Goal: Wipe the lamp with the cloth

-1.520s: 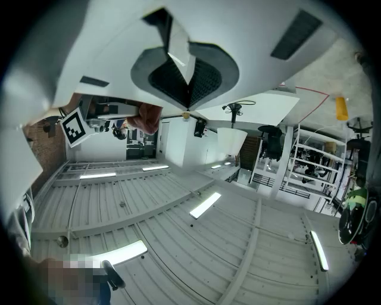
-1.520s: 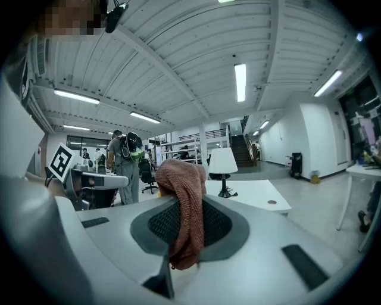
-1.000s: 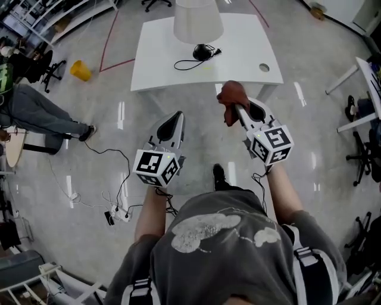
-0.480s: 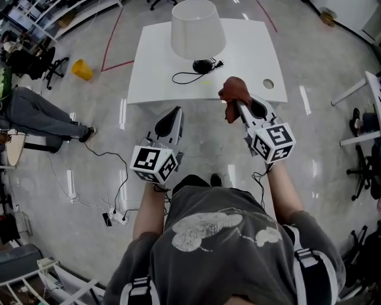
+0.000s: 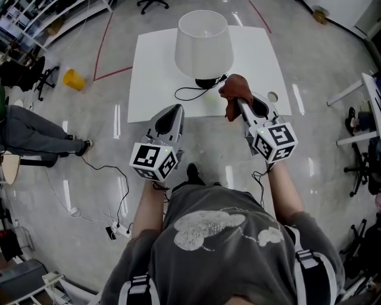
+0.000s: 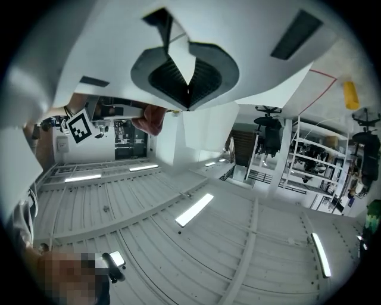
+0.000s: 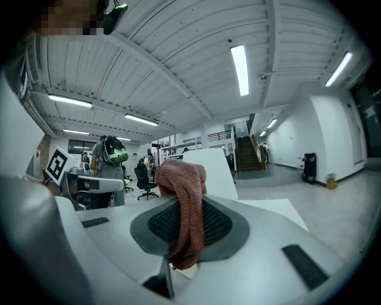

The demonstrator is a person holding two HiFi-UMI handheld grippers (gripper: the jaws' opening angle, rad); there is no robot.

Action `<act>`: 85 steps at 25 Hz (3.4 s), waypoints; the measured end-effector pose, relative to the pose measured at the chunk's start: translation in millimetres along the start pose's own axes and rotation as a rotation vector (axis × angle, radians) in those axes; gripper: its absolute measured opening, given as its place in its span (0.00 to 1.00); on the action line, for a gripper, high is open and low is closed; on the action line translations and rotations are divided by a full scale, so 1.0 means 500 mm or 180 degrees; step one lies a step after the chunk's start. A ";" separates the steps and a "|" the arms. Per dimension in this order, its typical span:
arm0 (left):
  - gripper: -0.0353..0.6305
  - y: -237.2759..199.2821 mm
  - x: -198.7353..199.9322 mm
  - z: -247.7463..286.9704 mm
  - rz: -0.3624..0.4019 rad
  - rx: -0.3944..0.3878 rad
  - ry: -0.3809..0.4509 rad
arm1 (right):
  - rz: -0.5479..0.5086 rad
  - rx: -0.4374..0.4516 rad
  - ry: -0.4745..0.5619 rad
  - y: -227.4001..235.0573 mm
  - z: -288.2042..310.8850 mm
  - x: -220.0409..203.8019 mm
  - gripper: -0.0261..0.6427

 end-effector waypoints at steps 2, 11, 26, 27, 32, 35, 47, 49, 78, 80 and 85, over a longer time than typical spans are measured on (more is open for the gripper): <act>0.06 -0.040 0.007 0.025 0.0041 -0.0081 0.0015 | -0.0035 -0.0033 0.0043 -0.006 0.039 0.021 0.13; 0.06 -0.198 0.010 0.116 -0.0031 -0.0397 0.0085 | -0.0169 -0.0231 0.0347 -0.045 0.176 0.117 0.13; 0.06 -0.202 -0.010 0.208 -0.0115 -0.0658 -0.0020 | -0.0369 -0.0164 0.0113 -0.064 0.232 0.087 0.13; 0.06 -0.201 -0.010 0.209 -0.0121 -0.0658 -0.0024 | -0.0346 -0.0155 0.0070 -0.064 0.233 0.080 0.13; 0.06 -0.190 -0.020 0.217 -0.0149 -0.0680 -0.0062 | -0.0264 -0.0157 -0.0106 -0.054 0.232 0.033 0.13; 0.06 -0.186 -0.029 0.220 -0.0182 -0.0704 -0.0089 | -0.0229 -0.0204 -0.0243 -0.047 0.229 0.002 0.13; 0.06 -0.188 -0.040 0.236 -0.0221 -0.0917 -0.0048 | -0.0122 -0.0536 -0.0434 -0.029 0.165 -0.050 0.13; 0.06 -0.186 -0.040 0.238 -0.0205 -0.0922 -0.0044 | -0.0150 -0.0587 -0.0307 -0.023 0.139 -0.028 0.13; 0.06 -0.008 0.000 0.291 -0.0086 0.0341 0.0028 | -0.0334 0.0633 -0.0632 0.192 0.180 0.023 0.13; 0.06 0.005 -0.001 0.295 -0.0071 0.0432 0.0010 | -0.0329 0.0693 -0.0701 0.211 0.179 0.012 0.13; 0.06 0.030 -0.003 0.300 -0.0075 0.0711 0.0033 | -0.0188 0.0852 -0.0618 0.278 0.165 0.026 0.13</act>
Point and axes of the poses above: the fingertips, and each gripper's own axes: z forward along the fingers, y to its right, x out of its top, the point moved 9 cm from there along -z, backward along the fingers, and after that the axes turned 10 degrees about z, right-handed, at the moved point
